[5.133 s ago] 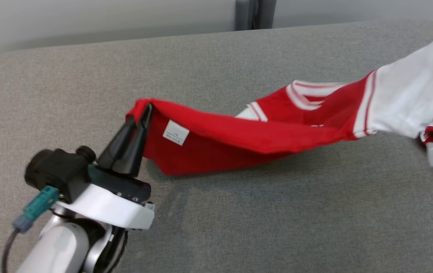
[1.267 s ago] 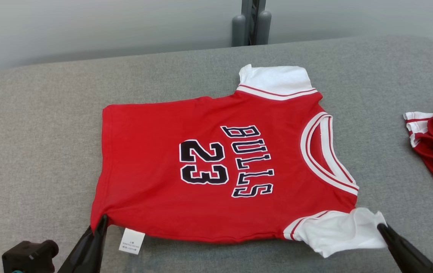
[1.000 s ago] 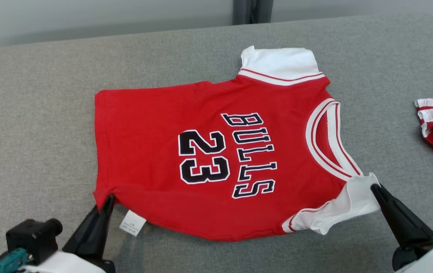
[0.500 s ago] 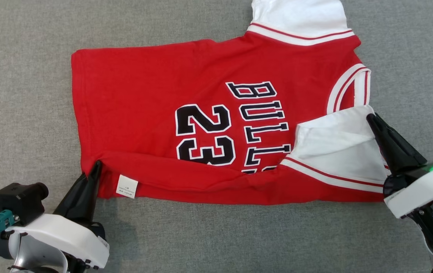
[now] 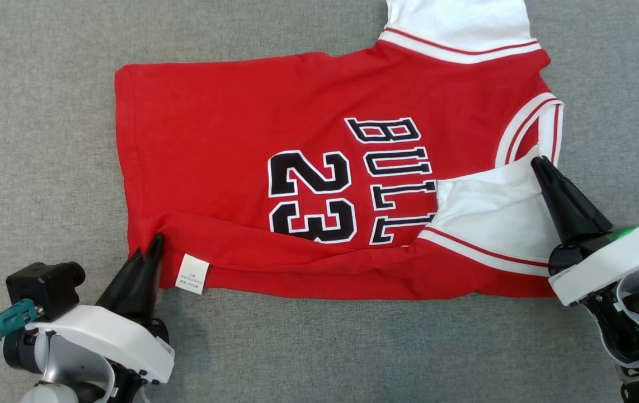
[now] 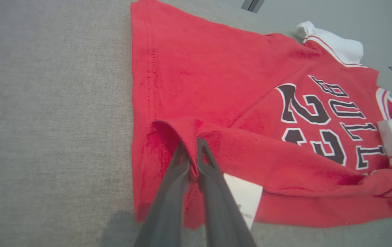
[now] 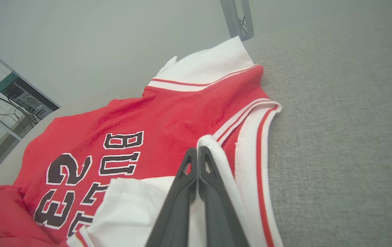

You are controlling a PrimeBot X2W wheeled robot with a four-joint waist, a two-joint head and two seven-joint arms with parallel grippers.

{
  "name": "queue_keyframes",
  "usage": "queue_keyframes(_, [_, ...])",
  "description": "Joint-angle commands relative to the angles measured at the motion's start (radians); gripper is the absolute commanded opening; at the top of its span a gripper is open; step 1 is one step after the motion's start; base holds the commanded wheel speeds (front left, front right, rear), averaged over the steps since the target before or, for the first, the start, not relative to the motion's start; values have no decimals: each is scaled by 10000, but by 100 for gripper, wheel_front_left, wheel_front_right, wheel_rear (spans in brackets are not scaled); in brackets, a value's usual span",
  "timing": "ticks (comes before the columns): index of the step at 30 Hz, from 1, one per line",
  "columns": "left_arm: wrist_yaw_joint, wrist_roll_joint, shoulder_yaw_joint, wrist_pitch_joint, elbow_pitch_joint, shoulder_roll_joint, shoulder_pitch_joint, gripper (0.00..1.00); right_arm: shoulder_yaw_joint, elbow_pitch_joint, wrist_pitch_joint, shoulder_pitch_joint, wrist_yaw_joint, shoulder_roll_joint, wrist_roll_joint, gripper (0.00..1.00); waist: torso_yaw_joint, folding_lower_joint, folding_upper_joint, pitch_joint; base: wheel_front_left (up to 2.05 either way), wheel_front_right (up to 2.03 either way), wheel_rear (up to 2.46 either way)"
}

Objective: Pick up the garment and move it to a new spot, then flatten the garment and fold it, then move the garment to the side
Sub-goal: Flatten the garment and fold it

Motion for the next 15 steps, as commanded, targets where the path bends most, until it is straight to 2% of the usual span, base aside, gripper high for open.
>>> queue_keyframes(1, [-62,36,-11,-181,117,-52,-206,100,67,147,-269,-64,0,-23,28,49,-40,0,0,-139,0,0,0])
queue_keyframes(2, [-78,83,3,-352,161,-135,-272,100,78,216,-432,-15,0,-9,11,99,-54,0,0,-211,0,0,0])
queue_keyframes(9, [144,727,234,-2052,379,-665,-782,100,-873,427,-1998,439,0,302,-1072,100,-148,0,0,-792,0,0,0])
queue_keyframes(15, [360,1543,362,-3586,892,-917,-1292,100,-1942,442,-2927,684,0,802,-3091,100,-275,0,0,-1236,0,0,0])
